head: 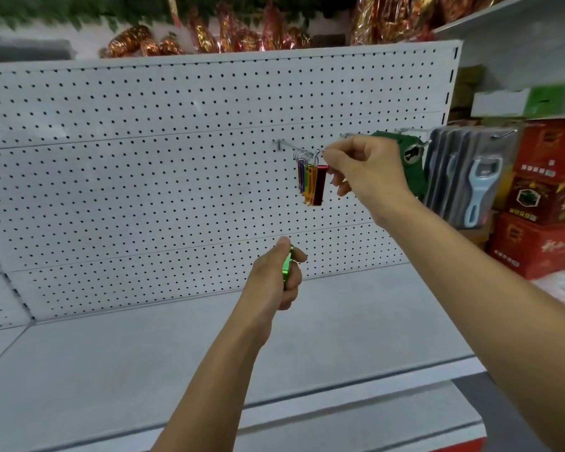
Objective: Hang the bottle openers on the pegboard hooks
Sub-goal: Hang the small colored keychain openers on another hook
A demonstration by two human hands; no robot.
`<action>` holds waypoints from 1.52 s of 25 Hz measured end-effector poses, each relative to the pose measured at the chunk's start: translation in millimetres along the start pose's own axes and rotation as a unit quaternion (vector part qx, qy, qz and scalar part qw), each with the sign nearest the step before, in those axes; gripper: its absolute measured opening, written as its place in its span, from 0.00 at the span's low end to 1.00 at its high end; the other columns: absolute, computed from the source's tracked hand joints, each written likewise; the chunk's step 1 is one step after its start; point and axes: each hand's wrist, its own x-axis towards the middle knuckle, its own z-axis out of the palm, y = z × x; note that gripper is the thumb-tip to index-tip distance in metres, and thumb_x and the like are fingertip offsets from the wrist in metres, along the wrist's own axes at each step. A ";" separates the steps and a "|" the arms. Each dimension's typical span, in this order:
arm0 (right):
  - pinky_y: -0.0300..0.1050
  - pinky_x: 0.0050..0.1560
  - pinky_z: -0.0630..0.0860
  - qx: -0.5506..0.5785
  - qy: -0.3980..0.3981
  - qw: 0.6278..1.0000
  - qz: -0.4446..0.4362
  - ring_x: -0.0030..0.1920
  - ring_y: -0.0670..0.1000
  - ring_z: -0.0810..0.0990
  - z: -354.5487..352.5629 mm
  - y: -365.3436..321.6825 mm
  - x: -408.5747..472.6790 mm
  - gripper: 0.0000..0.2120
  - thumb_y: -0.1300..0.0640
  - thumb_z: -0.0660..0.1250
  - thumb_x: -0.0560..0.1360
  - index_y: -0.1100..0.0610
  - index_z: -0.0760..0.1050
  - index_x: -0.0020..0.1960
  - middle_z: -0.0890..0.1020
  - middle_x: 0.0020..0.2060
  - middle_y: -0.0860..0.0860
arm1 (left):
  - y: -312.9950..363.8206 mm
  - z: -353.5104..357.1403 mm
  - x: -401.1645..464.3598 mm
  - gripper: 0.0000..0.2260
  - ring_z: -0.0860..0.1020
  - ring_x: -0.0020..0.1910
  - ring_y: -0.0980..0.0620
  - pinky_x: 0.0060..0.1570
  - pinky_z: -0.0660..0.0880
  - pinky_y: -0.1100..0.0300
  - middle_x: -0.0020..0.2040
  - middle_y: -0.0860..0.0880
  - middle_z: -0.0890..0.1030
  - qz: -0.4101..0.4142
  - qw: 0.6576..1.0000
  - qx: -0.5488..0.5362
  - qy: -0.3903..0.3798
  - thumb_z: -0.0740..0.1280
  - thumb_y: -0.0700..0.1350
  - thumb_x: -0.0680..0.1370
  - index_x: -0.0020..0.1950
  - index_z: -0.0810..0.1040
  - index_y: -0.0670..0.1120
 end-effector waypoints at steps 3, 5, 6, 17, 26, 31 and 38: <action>0.40 0.26 0.76 -0.028 0.017 0.999 -0.007 0.26 0.44 0.75 8.3 3.5 19.6 0.05 0.63 0.67 0.75 0.57 0.79 0.41 0.79 0.31 0.50 | 9.5 -7.8 15.9 0.13 0.62 0.26 0.51 0.31 0.61 0.59 0.28 0.49 0.66 0.038 0.999 -0.017 0.020 0.54 0.47 0.81 0.44 0.75 0.44; 0.40 0.26 0.77 -0.049 0.020 0.999 -0.007 0.26 0.44 0.75 11.6 8.8 26.1 0.05 0.63 0.67 0.75 0.58 0.79 0.42 0.78 0.31 0.49 | 12.9 -12.6 23.8 0.12 0.64 0.26 0.51 0.32 0.64 0.59 0.28 0.50 0.69 0.052 0.998 -0.037 0.026 0.55 0.44 0.80 0.45 0.77 0.45; 0.40 0.26 0.77 -0.057 0.020 0.998 -0.006 0.26 0.44 0.75 12.3 11.7 28.1 0.04 0.63 0.67 0.75 0.59 0.79 0.43 0.78 0.32 0.50 | 14.0 -13.6 26.6 0.12 0.65 0.26 0.52 0.32 0.66 0.58 0.29 0.50 0.70 0.058 0.997 -0.056 0.021 0.55 0.44 0.80 0.46 0.78 0.44; 0.36 0.37 0.71 -0.077 0.041 0.994 -0.066 0.33 0.41 0.74 11.6 29.3 -16.0 0.04 0.57 0.65 0.77 0.57 0.78 0.47 0.79 0.35 0.44 | 17.4 -6.6 29.0 0.15 0.62 0.27 0.53 0.26 0.61 0.63 0.44 0.44 0.84 0.066 0.978 -0.192 -0.041 0.53 0.47 0.84 0.69 0.68 0.45; 0.52 0.45 0.76 -0.202 -0.135 0.965 -0.101 0.38 0.46 0.74 21.7 34.4 -66.7 0.03 0.50 0.70 0.71 0.47 0.80 0.44 0.74 0.40 0.44 | 10.2 -0.4 19.7 0.16 0.66 0.31 0.55 0.35 0.63 0.61 0.44 0.50 0.78 0.090 0.986 -0.137 -0.012 0.59 0.49 0.82 0.69 0.72 0.51; 0.52 0.43 0.76 -0.210 -0.127 0.963 -0.109 0.34 0.45 0.73 20.1 34.6 -73.1 0.04 0.55 0.68 0.73 0.51 0.78 0.39 0.79 0.35 0.46 | 9.7 8.7 13.9 0.14 0.66 0.30 0.55 0.36 0.65 0.61 0.42 0.44 0.71 0.099 0.992 -0.078 -0.003 0.56 0.50 0.83 0.66 0.75 0.51; 0.36 0.28 0.70 0.013 -0.066 0.998 0.022 0.28 0.42 0.74 7.9 26.7 -66.3 0.07 0.64 0.67 0.74 0.57 0.79 0.39 0.80 0.28 0.44 | 12.0 22.9 3.3 0.14 0.69 0.31 0.56 0.36 0.69 0.64 0.43 0.52 0.79 0.152 0.988 -0.002 -0.013 0.55 0.43 0.83 0.64 0.76 0.51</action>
